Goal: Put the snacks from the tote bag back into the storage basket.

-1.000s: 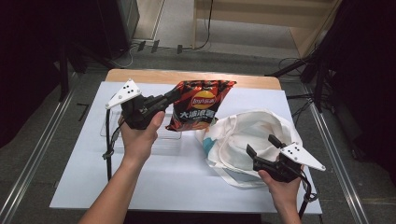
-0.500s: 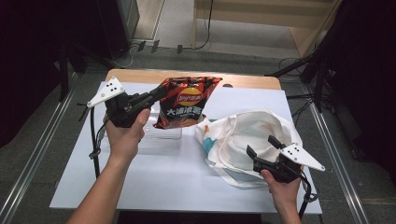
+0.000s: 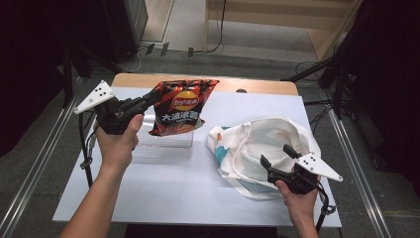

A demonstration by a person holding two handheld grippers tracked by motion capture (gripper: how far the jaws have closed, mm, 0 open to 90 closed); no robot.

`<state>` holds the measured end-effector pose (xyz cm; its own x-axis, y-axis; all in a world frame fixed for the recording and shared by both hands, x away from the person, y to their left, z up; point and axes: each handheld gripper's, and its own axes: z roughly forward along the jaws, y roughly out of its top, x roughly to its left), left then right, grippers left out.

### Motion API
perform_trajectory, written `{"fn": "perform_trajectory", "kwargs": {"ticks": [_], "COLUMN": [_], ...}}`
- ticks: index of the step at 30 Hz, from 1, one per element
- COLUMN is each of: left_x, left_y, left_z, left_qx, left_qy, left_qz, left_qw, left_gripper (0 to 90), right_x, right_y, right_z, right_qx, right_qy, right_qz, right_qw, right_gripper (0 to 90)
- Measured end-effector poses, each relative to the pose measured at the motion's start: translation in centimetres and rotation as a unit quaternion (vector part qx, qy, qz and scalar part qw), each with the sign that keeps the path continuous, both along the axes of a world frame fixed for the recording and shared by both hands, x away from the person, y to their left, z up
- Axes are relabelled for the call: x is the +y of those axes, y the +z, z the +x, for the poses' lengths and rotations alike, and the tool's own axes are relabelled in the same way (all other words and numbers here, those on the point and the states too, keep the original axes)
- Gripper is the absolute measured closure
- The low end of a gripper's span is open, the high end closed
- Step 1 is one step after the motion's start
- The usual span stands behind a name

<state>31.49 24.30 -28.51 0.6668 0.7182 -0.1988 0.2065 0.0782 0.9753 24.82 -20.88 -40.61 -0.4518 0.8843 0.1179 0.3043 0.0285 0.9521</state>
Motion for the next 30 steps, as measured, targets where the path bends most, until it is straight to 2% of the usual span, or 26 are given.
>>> {"fn": "perform_trajectory", "kwargs": {"ticks": [8,20,21,24,30], "left_x": [1.3,3.2,3.5,3.7,4.5], "left_y": [0.0,-0.6,-1.0,-1.5,-3.7], "left_z": [-0.1,-0.2,0.0,0.1,0.8], "left_qx": [-0.003,0.001,0.003,0.006,0.027], "left_qy": [0.011,0.032,0.038,0.039,0.045], "left_qz": [0.003,0.008,0.015,0.016,0.016], "left_qw": [0.9999,0.9994,0.9992,0.9991,0.9985], "left_gripper": [90.0,90.0,90.0,90.0,90.0], "right_x": [0.1,0.3,0.3,0.4,0.5], "right_y": [-0.1,-0.2,-0.3,-0.3,-0.4], "right_z": [0.1,0.1,0.1,0.2,0.2], "right_qx": [0.006,0.008,0.009,0.01,0.013], "right_qy": [0.001,0.002,0.002,0.003,0.007], "right_qz": [0.0,-0.003,-0.002,-0.002,-0.003], "right_qw": [1.0,1.0,1.0,0.9999,0.9999], "right_gripper": [15.5,15.7,15.8,16.0,16.1]}}
